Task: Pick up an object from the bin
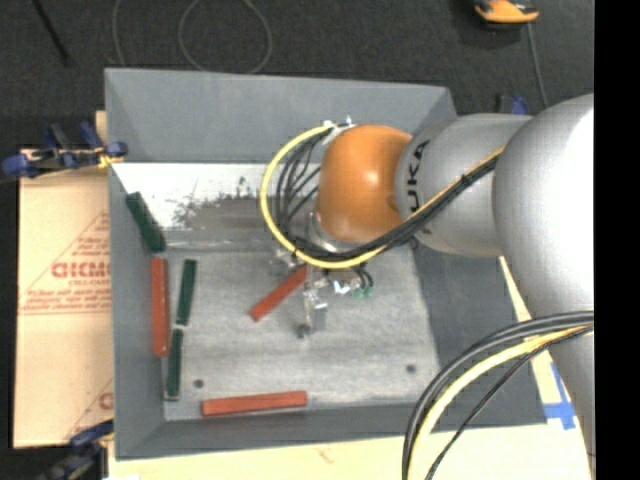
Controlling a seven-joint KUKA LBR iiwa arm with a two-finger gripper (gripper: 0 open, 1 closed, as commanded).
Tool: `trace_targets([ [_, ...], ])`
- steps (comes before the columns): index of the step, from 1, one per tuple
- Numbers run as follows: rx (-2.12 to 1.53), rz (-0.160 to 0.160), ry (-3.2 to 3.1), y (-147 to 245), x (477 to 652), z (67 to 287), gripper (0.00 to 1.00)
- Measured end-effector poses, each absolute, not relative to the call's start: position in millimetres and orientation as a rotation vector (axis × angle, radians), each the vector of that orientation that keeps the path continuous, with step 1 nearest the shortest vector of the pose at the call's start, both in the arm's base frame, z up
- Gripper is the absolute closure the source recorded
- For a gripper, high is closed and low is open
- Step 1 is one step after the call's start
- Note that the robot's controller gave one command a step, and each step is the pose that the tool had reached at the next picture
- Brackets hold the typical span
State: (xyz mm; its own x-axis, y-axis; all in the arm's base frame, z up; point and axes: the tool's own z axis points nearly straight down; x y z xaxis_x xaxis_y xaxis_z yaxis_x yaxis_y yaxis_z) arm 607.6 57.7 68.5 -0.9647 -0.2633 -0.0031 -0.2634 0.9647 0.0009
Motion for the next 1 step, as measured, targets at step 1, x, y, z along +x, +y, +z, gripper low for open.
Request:
trace_targets([
  [1, -0.406, 0.003, 3.109, 57.3, 609.1, 69.5, 0.0],
])
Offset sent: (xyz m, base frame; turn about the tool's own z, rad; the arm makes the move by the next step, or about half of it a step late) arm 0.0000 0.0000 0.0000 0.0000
